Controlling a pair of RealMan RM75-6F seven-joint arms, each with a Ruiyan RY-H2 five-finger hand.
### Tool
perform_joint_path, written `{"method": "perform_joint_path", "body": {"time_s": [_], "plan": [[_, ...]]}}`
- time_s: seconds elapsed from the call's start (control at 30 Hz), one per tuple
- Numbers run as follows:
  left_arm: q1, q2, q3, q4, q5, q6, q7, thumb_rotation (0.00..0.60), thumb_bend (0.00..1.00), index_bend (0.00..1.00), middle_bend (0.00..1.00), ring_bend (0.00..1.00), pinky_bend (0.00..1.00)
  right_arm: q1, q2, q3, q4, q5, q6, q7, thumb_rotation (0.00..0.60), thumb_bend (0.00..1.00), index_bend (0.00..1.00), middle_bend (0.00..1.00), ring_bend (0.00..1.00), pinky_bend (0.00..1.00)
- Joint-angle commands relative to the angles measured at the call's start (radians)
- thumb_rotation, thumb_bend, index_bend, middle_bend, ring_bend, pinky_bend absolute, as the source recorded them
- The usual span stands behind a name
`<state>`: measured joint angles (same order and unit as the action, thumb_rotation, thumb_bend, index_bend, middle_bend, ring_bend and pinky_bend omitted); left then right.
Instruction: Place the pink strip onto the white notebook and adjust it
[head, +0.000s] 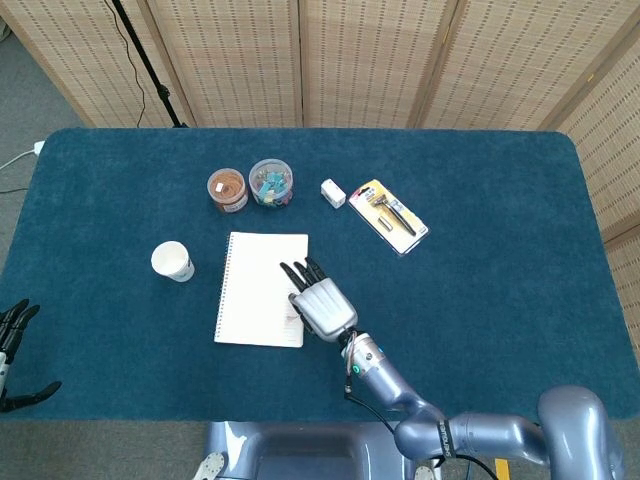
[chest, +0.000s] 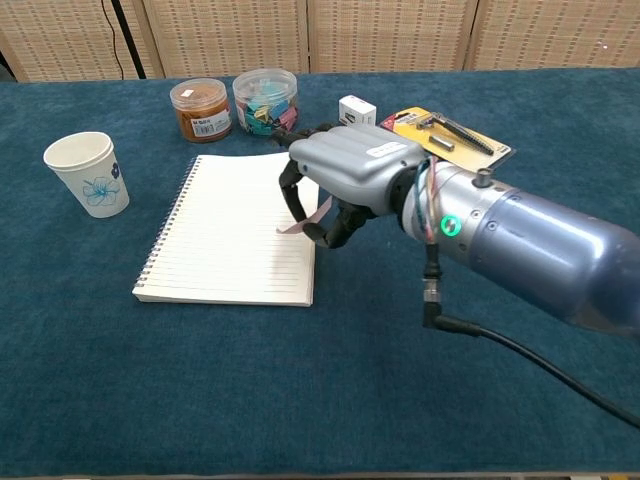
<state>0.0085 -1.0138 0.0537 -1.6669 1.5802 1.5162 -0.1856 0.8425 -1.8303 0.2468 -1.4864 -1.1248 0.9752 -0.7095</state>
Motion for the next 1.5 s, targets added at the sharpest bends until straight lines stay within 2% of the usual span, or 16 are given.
{"method": "perform_joint_path", "body": {"time_s": [0.03, 0.3, 0.6, 0.83, 1.13, 1.23, 1.3, 1.37, 1.43, 1.5], "plan": [[-0.003, 0.002, 0.0, 0.0, -0.001, -0.006, -0.002, 0.6, 0.0, 0.0, 0.0, 0.0, 0.0, 0.032, -0.043, 0.012, 0.04, 0.027, -0.008, -0.022, 0.6, 0.54, 0.58, 0.0, 0.0, 0.0], [-0.009, 0.003, -0.001, -0.003, -0.008, -0.018, 0.001, 0.6, 0.0, 0.0, 0.0, 0.0, 0.0, 0.08, -0.126, 0.012, 0.132, 0.044, -0.012, -0.04, 0.6, 0.54, 0.58, 0.0, 0.0, 0.0], [-0.014, 0.008, -0.002, -0.003, -0.012, -0.029, -0.007, 0.6, 0.0, 0.0, 0.0, 0.0, 0.0, 0.109, -0.195, 0.016, 0.228, 0.019, -0.006, 0.003, 0.6, 0.54, 0.59, 0.0, 0.0, 0.0], [-0.016, 0.013, -0.003, -0.002, -0.015, -0.033, -0.019, 0.6, 0.0, 0.0, 0.0, 0.0, 0.0, 0.145, -0.232, 0.045, 0.276, 0.004, -0.007, 0.013, 0.6, 0.54, 0.59, 0.0, 0.0, 0.0], [-0.017, 0.017, 0.001, 0.002, -0.011, -0.035, -0.035, 0.6, 0.0, 0.0, 0.0, 0.0, 0.0, 0.18, -0.269, 0.076, 0.355, 0.049, -0.014, -0.042, 0.6, 0.54, 0.57, 0.0, 0.0, 0.0], [-0.016, 0.017, 0.0, 0.003, -0.011, -0.031, -0.037, 0.6, 0.0, 0.0, 0.0, 0.0, 0.0, 0.181, -0.272, 0.077, 0.37, 0.066, -0.017, -0.06, 0.6, 0.54, 0.48, 0.0, 0.0, 0.0], [-0.018, 0.018, 0.0, 0.003, -0.012, -0.037, -0.037, 0.6, 0.0, 0.0, 0.0, 0.0, 0.0, 0.177, -0.268, 0.074, 0.368, 0.081, -0.019, -0.075, 0.6, 0.54, 0.36, 0.0, 0.0, 0.0], [-0.019, 0.019, 0.0, 0.001, -0.012, -0.037, -0.035, 0.6, 0.0, 0.0, 0.0, 0.0, 0.0, 0.174, -0.263, 0.075, 0.355, 0.087, -0.012, -0.081, 0.6, 0.51, 0.19, 0.0, 0.0, 0.0], [-0.019, 0.019, 0.0, 0.0, -0.013, -0.037, -0.035, 0.6, 0.0, 0.0, 0.0, 0.0, 0.0, 0.173, -0.26, 0.075, 0.345, 0.084, -0.003, -0.083, 0.6, 0.46, 0.09, 0.0, 0.0, 0.0], [-0.019, 0.018, 0.0, 0.0, -0.013, -0.036, -0.034, 0.6, 0.0, 0.0, 0.0, 0.0, 0.0, 0.169, -0.253, 0.074, 0.329, 0.075, 0.014, -0.083, 0.6, 0.45, 0.05, 0.0, 0.0, 0.0]]}}
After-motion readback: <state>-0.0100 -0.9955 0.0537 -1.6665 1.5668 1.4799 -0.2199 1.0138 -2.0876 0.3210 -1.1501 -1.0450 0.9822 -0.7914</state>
